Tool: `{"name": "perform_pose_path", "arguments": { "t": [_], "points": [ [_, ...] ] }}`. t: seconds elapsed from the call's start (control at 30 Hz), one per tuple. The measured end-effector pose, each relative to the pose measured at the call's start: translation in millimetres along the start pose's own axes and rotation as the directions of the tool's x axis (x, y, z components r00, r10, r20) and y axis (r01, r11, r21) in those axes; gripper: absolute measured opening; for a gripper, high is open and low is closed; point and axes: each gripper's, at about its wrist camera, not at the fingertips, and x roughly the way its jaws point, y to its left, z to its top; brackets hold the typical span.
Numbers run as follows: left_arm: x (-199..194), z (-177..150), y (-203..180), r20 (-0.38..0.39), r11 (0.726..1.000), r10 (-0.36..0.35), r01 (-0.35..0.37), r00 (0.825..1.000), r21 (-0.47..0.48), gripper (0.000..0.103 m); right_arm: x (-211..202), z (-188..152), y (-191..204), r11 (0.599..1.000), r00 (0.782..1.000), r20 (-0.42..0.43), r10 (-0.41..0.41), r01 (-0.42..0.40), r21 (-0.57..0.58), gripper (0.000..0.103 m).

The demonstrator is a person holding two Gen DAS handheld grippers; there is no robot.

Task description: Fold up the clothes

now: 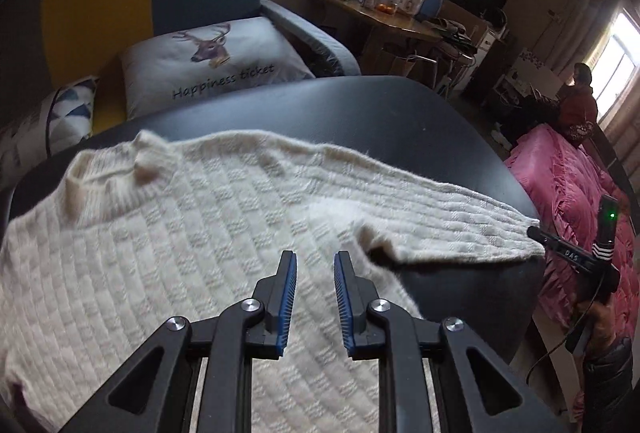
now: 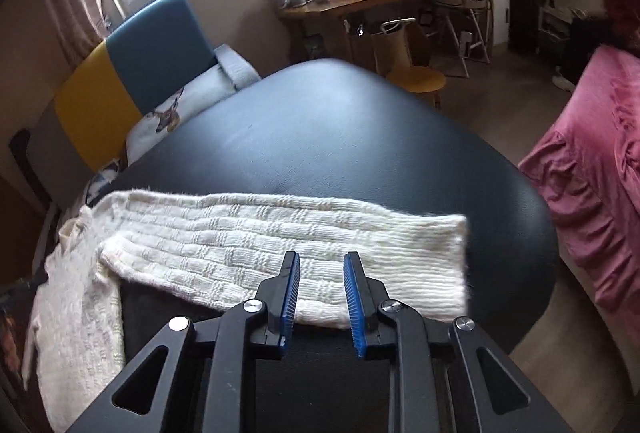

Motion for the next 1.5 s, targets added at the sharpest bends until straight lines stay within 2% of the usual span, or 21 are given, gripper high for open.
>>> {"name": "perform_pose_path", "arguments": {
  "t": [0.17,0.33,0.47,0.57,0.6,0.73,0.8,0.87,0.93,1.07,1.1,1.13,1.17,1.2,1.23,1.27,1.3,1.33,1.4,1.43,1.5],
  "points": [
    [40,39,-46,-0.036,0.986,-0.042,0.047,0.998,0.159,0.019,24,8,7,0.999,0.998,-0.056,-0.035,0.034,-0.026,0.024],
    [96,64,-64,-0.134,0.969,-0.037,0.068,0.990,0.237,0.019,38,16,-3,0.994,0.989,-0.108,-0.104,0.099,-0.051,0.032],
    [139,78,-55,-0.206,0.977,-0.016,0.059,0.979,0.204,0.019,50,23,-12,0.984,0.976,-0.140,-0.165,0.154,-0.086,0.033],
    [170,82,-47,-0.271,0.984,0.017,0.033,0.962,0.178,0.018,59,31,-14,0.974,0.969,-0.132,-0.207,0.192,-0.117,0.033],
    [177,81,-42,-0.281,0.988,0.005,0.038,0.960,0.150,0.018,62,34,-14,0.968,0.965,-0.121,-0.230,0.215,-0.127,0.033],
    [176,77,-31,-0.241,0.995,-0.046,0.067,0.969,0.079,0.018,74,41,-12,0.943,0.953,-0.052,-0.299,0.287,-0.165,0.038],
    [173,75,-28,-0.232,0.995,-0.057,0.075,0.971,0.069,0.018,76,42,-14,0.941,0.952,-0.023,-0.307,0.299,-0.157,0.041],
    [162,75,-18,-0.202,0.996,-0.076,0.082,0.976,0.018,0.018,77,44,-16,0.942,0.952,-0.015,-0.306,0.301,-0.148,0.045],
    [145,73,-3,-0.160,0.995,-0.092,0.087,0.983,-0.039,0.018,75,46,-19,0.947,0.955,-0.021,-0.294,0.289,-0.139,0.047],
    [102,54,33,-0.085,0.988,-0.103,0.092,0.991,-0.120,0.018,55,54,-13,0.974,0.977,-0.014,-0.214,0.212,-0.083,0.048],
    [92,47,42,-0.067,0.988,-0.100,0.091,0.993,-0.127,0.018,49,53,-5,0.995,0.996,-0.023,-0.092,0.091,-0.039,0.055],
    [83,37,48,-0.059,0.985,-0.114,0.105,0.992,-0.137,0.018,42,50,4,0.998,0.998,-0.027,0.055,-0.055,0.013,0.065],
    [75,28,54,-0.051,0.982,-0.129,0.121,0.990,-0.147,0.018,36,47,13,0.978,0.979,-0.024,0.200,-0.199,0.066,0.085],
    [69,17,55,-0.041,0.980,-0.138,0.131,0.990,-0.152,0.018,29,44,23,0.934,0.940,-0.013,0.341,-0.337,0.116,0.099],
    [63,7,57,-0.031,0.978,-0.145,0.138,0.989,-0.159,0.018,31,37,40,0.882,0.890,-0.023,0.455,-0.447,0.149,0.102],
    [60,1,56,-0.025,0.976,-0.149,0.143,0.988,-0.167,0.018,34,29,59,0.820,0.830,-0.035,0.557,-0.543,0.179,0.102],
    [57,-8,54,-0.021,0.973,-0.154,0.148,0.988,-0.176,0.018,38,21,78,0.747,0.757,-0.044,0.652,-0.631,0.211,0.102],
    [55,-12,54,-0.024,0.973,-0.161,0.154,0.987,-0.174,0.018,46,11,98,0.687,0.700,-0.051,0.712,-0.682,0.251,0.103],
    [56,-20,49,-0.036,0.976,-0.157,0.149,0.987,-0.159,0.018,61,-14,134,0.609,0.624,-0.069,0.778,-0.723,0.325,0.103],
    [58,-23,46,-0.045,0.980,-0.144,0.136,0.988,-0.145,0.018,72,-23,150,0.602,0.619,-0.078,0.782,-0.716,0.354,0.103],
    [64,-31,40,-0.067,0.984,-0.133,0.123,0.989,-0.126,0.018,96,-31,168,0.602,0.631,-0.084,0.771,-0.680,0.417,0.103]
  ]
}}
